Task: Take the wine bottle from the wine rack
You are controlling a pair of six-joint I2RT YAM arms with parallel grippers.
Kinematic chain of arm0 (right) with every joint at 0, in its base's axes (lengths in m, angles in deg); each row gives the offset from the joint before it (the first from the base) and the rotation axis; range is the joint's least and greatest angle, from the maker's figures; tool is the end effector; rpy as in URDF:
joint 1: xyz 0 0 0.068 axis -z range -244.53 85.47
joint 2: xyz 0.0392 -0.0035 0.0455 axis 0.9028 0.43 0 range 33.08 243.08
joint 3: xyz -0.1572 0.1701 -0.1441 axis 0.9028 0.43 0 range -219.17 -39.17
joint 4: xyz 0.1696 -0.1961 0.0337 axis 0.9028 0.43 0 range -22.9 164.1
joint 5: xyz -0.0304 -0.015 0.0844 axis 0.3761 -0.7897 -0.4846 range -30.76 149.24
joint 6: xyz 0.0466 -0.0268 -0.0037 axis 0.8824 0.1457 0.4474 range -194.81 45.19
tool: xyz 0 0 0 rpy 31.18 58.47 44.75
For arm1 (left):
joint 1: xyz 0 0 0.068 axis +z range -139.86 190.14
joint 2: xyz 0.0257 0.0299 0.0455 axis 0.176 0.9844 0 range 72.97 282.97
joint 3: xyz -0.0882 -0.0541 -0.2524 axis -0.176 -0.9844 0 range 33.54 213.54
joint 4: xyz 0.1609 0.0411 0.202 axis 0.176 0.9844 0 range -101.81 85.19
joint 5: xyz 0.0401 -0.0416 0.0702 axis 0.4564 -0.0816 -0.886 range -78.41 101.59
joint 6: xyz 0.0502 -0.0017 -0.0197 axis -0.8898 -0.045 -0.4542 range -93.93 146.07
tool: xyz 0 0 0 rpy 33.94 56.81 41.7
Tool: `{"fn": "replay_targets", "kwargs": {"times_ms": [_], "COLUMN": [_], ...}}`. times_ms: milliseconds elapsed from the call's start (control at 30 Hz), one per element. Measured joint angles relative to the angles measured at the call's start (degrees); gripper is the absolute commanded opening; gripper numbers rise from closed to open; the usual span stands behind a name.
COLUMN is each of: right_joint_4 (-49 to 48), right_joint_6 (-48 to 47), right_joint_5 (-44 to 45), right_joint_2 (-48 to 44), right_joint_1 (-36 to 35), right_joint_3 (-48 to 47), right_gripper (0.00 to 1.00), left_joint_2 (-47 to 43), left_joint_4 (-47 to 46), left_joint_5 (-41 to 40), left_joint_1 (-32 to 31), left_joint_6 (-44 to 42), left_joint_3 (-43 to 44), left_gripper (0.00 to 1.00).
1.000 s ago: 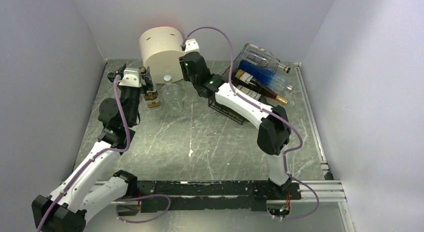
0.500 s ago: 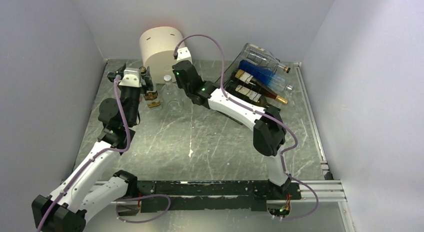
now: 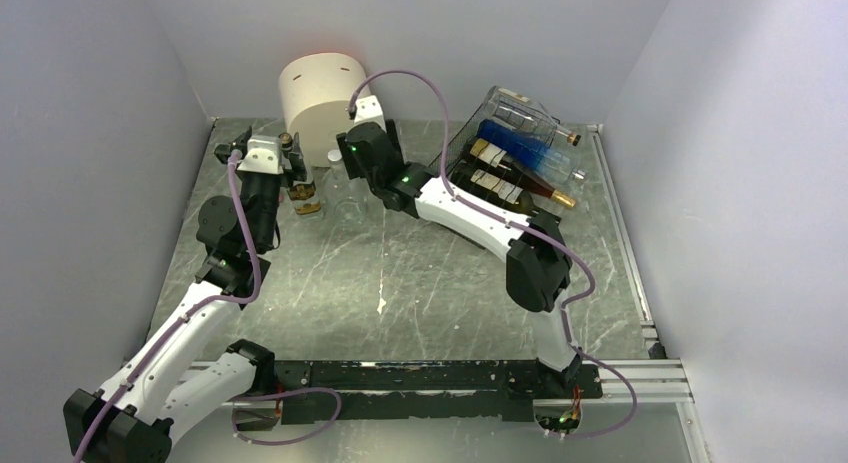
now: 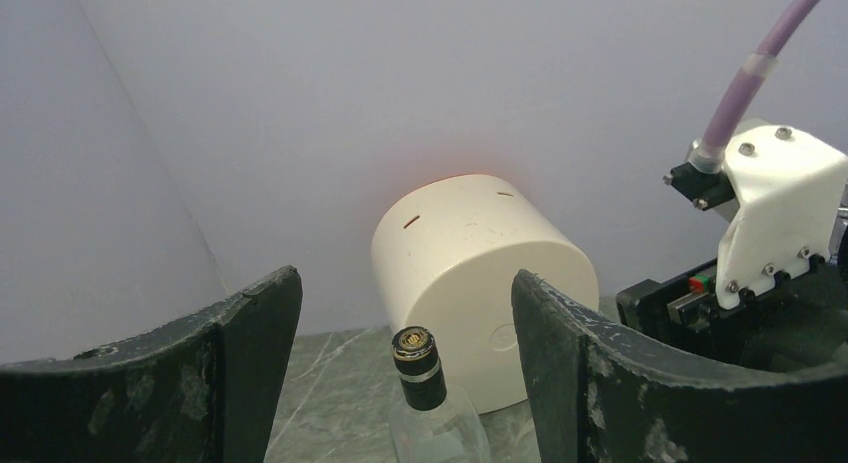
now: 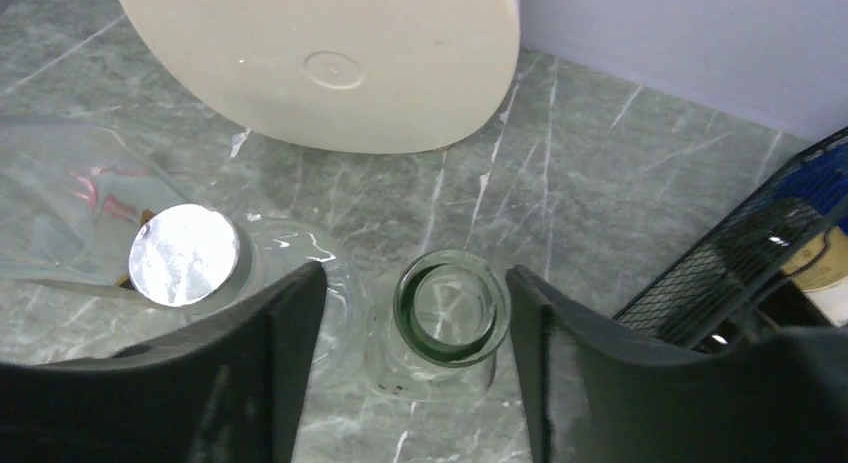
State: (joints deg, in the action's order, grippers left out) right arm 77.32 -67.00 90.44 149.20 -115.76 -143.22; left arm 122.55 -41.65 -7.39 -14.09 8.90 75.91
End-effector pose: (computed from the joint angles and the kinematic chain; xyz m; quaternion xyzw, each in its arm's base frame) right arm 0.3181 0.3666 0.3184 -0.1567 0.7985 0.0700 0.5770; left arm 0.1862 -0.0710 0.3847 0.0650 0.5602 0.0407 0.8248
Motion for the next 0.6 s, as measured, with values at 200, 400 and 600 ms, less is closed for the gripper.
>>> {"fn": "replay_targets", "kwargs": {"times_ms": [200,400,600], "right_joint_4": [2.8,2.1,-6.1], "right_joint_6": [-1.0,-5.1,-8.2], "right_joint_5": [1.3,1.5,2.5], "right_joint_2": [-1.0,-13.5,-31.4], "right_joint_1": [0.0,0.1,3.8], "right_joint_3": [-3.4,3.7,20.9], "right_gripper": [0.85,0.93,0.94], "left_joint_2": [0.0,0.5,1.5], "left_joint_4": [0.0,0.0,0.1], "left_joint_5": [0.0,0.0,0.0], "left_joint_1": [0.0,0.0,0.0], "left_joint_6": [0.0,0.0,0.1], "left_joint_3": [0.0,0.0,0.0], "left_gripper": [0.80,0.80,0.80]}}
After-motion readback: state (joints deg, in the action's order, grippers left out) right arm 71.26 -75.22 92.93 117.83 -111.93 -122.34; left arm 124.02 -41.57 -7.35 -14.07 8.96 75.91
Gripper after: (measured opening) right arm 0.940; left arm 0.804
